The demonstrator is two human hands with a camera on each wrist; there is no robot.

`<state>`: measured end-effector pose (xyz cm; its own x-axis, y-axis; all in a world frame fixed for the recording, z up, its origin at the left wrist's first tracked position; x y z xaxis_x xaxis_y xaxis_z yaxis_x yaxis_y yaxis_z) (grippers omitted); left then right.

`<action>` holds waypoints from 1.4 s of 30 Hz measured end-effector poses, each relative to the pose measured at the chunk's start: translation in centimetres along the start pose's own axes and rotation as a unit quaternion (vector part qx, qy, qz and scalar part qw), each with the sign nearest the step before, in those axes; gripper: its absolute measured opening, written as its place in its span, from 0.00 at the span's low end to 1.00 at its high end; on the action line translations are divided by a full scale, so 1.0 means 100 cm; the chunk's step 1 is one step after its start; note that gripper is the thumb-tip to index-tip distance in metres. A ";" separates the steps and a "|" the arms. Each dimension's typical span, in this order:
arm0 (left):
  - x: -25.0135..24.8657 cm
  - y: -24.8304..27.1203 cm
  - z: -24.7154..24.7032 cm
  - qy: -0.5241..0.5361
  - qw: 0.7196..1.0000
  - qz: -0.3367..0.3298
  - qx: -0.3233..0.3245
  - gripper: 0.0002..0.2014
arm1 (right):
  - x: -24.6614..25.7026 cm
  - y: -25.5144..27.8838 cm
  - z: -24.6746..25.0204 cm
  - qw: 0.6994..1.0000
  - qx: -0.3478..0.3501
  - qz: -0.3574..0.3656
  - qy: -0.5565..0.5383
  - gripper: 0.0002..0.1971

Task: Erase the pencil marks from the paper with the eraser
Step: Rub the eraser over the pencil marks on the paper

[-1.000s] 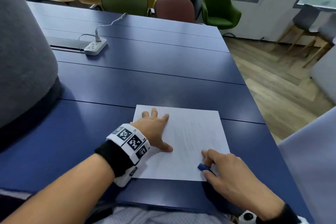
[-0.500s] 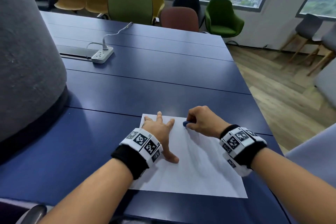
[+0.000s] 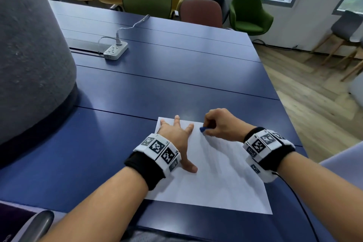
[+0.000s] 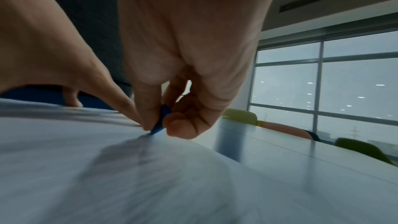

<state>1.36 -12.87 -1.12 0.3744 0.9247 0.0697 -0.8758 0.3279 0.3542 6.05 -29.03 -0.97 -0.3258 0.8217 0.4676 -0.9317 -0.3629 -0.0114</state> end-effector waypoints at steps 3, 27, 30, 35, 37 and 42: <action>0.000 0.001 0.000 -0.002 1.000 0.002 0.006 0.66 | 0.007 0.007 -0.002 0.996 0.082 0.015 -0.009 0.08; 0.000 0.000 0.000 0.003 1.000 0.006 0.006 0.67 | -0.002 0.002 0.000 0.999 0.025 -0.011 -0.030 0.10; -0.001 0.003 0.003 -0.003 1.000 0.003 0.011 0.66 | 0.005 0.012 -0.001 0.986 0.150 -0.028 -0.064 0.07; -0.002 0.005 0.005 0.008 1.000 0.002 0.009 0.65 | -0.001 0.006 0.005 0.998 0.022 -0.042 -0.052 0.09; -0.002 0.004 0.004 0.001 1.000 0.000 0.007 0.65 | 0.003 0.012 0.000 0.997 0.062 -0.010 -0.053 0.08; -0.001 0.000 0.001 0.001 1.000 0.000 0.013 0.66 | 0.001 0.013 0.001 0.989 0.103 -0.060 -0.085 0.08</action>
<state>1.37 -12.99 -1.04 0.3731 0.9252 0.0689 -0.8677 0.3217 0.3788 4.86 -29.44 -0.84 -0.1667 0.7845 0.5972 -0.9039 -0.3636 0.2253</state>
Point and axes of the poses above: each hand's wrist, its own y-axis away from the middle knuckle, its own z-axis out of the back of the hand, x = y × z, the point moved 3 cm from there along -y, towards the middle knuckle, and after that the axes turned 7 degrees about -x, right-handed, at the moved point
